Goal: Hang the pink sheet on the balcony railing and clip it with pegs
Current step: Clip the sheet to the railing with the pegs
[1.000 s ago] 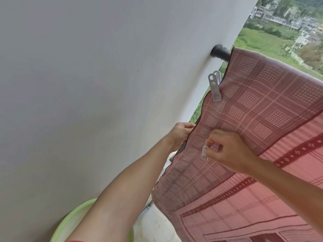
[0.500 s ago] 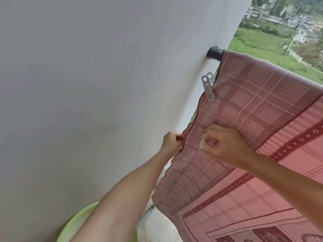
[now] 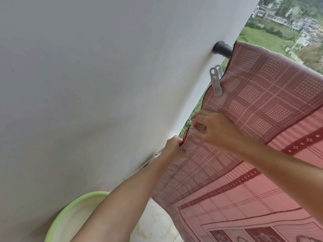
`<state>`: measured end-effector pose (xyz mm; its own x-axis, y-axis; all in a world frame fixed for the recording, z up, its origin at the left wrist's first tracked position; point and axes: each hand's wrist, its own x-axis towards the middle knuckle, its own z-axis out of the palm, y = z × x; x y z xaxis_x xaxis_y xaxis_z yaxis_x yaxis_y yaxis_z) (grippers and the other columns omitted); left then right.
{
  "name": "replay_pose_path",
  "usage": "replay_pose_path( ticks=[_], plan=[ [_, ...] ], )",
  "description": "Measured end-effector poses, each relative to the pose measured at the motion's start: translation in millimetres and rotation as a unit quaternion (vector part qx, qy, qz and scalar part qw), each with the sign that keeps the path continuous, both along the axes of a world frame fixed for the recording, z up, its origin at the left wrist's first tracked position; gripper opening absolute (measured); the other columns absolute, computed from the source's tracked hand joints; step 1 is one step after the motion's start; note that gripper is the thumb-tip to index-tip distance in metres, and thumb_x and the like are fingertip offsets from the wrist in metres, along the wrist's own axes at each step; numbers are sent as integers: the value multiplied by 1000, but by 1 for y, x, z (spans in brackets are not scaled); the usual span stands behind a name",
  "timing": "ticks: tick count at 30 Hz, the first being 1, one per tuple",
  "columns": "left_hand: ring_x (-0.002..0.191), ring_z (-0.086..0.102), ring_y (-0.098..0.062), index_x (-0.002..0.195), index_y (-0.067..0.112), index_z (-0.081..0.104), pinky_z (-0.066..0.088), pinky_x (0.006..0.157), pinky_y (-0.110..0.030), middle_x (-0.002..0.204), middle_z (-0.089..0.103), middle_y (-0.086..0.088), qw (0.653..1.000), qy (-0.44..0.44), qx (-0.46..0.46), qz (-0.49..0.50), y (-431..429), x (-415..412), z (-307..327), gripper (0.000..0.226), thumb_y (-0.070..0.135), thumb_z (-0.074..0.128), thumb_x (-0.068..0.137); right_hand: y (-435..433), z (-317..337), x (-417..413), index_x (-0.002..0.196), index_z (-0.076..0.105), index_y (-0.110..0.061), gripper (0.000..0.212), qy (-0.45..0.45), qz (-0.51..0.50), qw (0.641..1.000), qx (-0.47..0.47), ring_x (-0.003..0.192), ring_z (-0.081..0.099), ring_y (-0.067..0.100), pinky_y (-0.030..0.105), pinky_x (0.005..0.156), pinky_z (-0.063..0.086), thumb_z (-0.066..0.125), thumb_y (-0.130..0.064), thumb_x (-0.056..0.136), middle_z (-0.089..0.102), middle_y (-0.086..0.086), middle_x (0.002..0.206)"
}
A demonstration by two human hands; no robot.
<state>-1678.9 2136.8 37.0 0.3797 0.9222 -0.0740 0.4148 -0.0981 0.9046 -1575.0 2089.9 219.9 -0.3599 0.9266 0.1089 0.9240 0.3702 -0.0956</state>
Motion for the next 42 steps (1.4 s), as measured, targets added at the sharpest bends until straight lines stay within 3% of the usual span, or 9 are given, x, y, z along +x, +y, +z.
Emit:
replay_pose_path(
  ticks=[8,12,16,19,23,26,29,37,42],
  plan=[
    [54,33,-18,53,14,45,31,54,-27,55,34,0,996,19,-55,-62,29,-11,-17,36,5,62,83,2,-5,-6,88,69,-15,18,-21,-2,999,-24,72,57,8,34,72,53,64,-32,91,65,-4,108],
    [57,45,-17,74,12,61,37,60,-28,58,51,1,983,-117,-142,-25,26,-11,-42,18,23,65,88,7,-9,-14,91,69,-16,19,-44,1,999,-32,76,57,9,30,71,50,62,-34,92,64,-7,107],
    [59,45,-21,71,14,57,33,57,-34,60,52,-10,962,-218,-147,77,16,-3,-61,41,54,66,70,18,-18,-28,90,69,-22,17,-111,8,992,-56,85,58,11,28,72,45,60,-36,91,64,-11,104],
    [57,44,-18,70,15,58,34,55,-34,58,51,-6,952,-250,-115,135,20,-3,-60,31,43,70,74,26,-17,-35,95,68,-23,13,-143,5,986,-84,88,59,11,27,77,46,61,-32,89,64,-11,100],
    [64,50,-16,74,12,63,41,61,-32,66,55,-4,956,-256,-117,87,28,-5,-65,35,45,74,73,36,-18,-35,120,62,-17,32,-122,-4,988,-93,103,60,17,30,87,49,59,-15,88,66,-2,113],
    [62,43,-12,57,14,49,33,62,-30,61,40,3,978,-179,-108,12,19,7,-75,42,43,71,77,40,-32,-31,133,56,-14,44,-146,-12,982,-121,112,59,23,35,94,49,57,-8,89,62,3,124],
    [60,50,-24,54,11,41,37,54,-45,68,52,-18,991,-109,-78,10,16,13,-94,37,32,57,80,45,-47,-34,135,55,-17,43,-152,-6,978,-142,116,58,21,33,96,45,58,-13,92,60,0,130],
    [59,36,-19,63,0,59,28,54,-35,59,41,-7,965,-213,-131,72,20,-11,-100,40,39,65,71,72,-77,-33,103,74,-23,18,-77,-21,987,-139,82,67,15,30,74,58,66,-14,90,74,-2,98],
    [57,48,-13,68,9,72,45,59,-39,53,52,7,959,-231,-133,91,15,-11,-102,27,31,72,83,76,-91,-34,87,76,-16,15,-121,-10,985,-124,69,68,22,37,63,60,64,-7,90,75,5,87]
  ],
)
